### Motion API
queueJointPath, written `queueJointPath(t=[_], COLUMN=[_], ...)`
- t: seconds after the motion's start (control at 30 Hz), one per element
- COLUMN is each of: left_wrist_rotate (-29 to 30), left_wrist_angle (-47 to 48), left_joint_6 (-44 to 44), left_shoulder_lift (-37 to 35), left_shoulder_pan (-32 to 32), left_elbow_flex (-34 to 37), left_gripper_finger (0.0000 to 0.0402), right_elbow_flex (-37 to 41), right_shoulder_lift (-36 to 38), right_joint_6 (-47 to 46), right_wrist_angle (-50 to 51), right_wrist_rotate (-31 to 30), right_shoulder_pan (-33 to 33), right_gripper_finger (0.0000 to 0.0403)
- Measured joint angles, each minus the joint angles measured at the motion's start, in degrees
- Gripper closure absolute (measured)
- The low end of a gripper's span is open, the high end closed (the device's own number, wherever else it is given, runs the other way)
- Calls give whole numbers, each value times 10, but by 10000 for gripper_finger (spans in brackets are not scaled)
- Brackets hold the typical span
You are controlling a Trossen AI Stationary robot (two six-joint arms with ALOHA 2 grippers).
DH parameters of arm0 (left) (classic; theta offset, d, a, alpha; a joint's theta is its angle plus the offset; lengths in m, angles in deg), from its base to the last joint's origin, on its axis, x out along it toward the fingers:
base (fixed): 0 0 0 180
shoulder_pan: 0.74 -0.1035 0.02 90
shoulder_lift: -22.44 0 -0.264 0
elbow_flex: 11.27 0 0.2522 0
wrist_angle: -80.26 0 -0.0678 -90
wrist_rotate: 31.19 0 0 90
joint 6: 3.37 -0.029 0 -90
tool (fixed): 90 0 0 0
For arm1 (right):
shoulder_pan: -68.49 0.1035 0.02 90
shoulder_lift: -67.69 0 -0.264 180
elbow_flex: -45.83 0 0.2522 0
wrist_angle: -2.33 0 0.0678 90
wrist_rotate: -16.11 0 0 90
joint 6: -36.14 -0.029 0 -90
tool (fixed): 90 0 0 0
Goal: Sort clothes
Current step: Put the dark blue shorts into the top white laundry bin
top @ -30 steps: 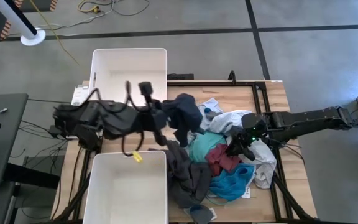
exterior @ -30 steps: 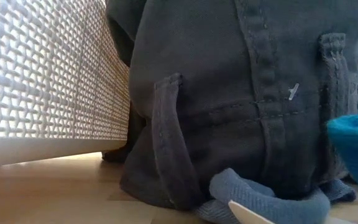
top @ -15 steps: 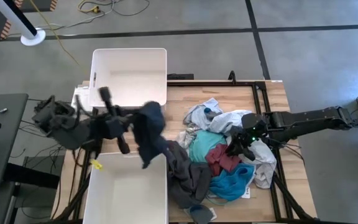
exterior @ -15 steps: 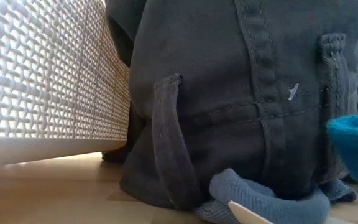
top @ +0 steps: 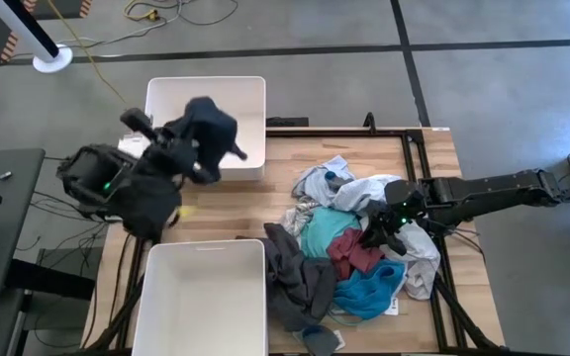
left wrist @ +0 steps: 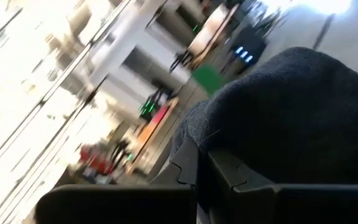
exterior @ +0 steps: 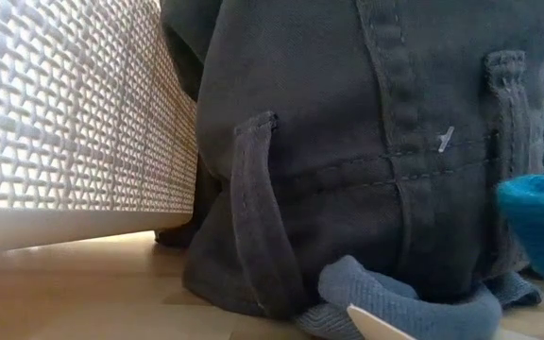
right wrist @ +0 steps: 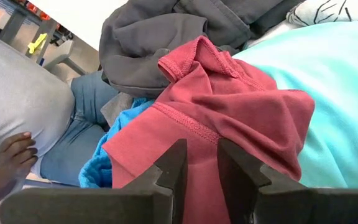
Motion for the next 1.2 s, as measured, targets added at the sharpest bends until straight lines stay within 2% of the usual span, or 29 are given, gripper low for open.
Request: queueJointPath(t=[0.07, 0.33, 0.7, 1.2], left_wrist_rotate=[-13, -94, -109, -333], left_wrist_angle=[15, 16, 16, 16], left_joint_6=[27, 30, 40, 71], left_shoulder_lift=[-1, 0, 0, 0], left_shoulder_pan=[-41, -205, -350, -498], left_elbow_flex=[2, 25, 76, 211], left_gripper_finger=[401, 401, 401, 395], right_elbow_flex=[0, 0, 0, 0], right_shoulder_lift=[0, 0, 0, 0], right_joint_6=[0, 0, 0, 0], right_wrist_angle=[0, 0, 0, 0], right_wrist_rotate=[0, 0, 0, 0], right_shoulder_pan=[0, 0, 0, 0], right_gripper_finger=[296, 296, 296, 296])
